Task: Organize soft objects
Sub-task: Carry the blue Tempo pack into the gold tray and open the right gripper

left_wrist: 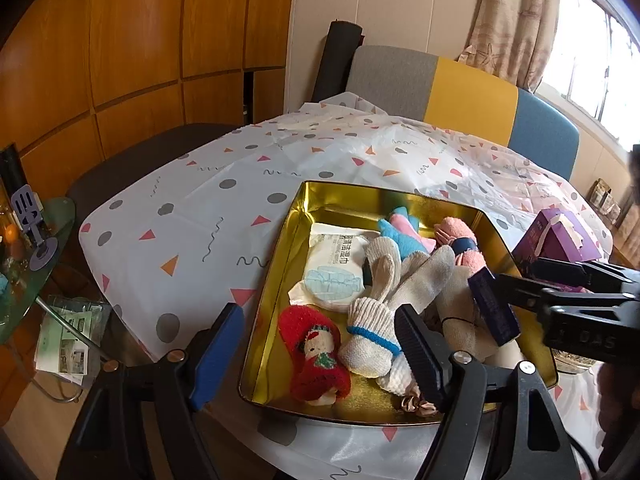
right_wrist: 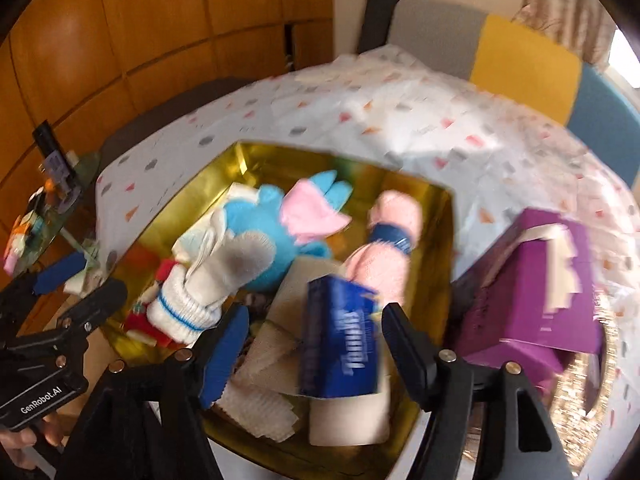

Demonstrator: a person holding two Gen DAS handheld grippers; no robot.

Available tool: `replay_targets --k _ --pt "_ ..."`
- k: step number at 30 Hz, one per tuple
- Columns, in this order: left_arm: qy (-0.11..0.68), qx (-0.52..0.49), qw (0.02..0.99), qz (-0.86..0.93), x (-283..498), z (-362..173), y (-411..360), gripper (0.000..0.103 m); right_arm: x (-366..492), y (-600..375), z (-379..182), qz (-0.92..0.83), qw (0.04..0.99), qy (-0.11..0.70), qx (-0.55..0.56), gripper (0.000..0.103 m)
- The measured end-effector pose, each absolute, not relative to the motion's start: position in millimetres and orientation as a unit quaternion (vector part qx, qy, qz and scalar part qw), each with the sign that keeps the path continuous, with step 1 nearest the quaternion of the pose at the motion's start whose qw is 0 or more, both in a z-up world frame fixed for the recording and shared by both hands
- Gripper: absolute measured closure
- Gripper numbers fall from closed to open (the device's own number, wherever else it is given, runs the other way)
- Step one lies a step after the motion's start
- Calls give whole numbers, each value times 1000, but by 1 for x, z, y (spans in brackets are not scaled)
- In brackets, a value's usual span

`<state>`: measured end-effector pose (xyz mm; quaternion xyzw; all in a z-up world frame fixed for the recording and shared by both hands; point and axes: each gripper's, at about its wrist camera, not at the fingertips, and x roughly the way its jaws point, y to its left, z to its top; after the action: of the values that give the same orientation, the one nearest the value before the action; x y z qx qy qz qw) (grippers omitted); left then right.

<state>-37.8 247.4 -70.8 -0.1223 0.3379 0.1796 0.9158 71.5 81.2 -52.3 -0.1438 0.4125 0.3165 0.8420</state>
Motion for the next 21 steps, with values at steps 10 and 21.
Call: replay_targets --k 10,21 --pt "334 -118 919 175 -39 -63 243 23 71 89 -80 290 845 424 -152 42" --pt "323 -110 924 174 -42 -51 231 14 48 63 -48 258 887 363 -122 40"
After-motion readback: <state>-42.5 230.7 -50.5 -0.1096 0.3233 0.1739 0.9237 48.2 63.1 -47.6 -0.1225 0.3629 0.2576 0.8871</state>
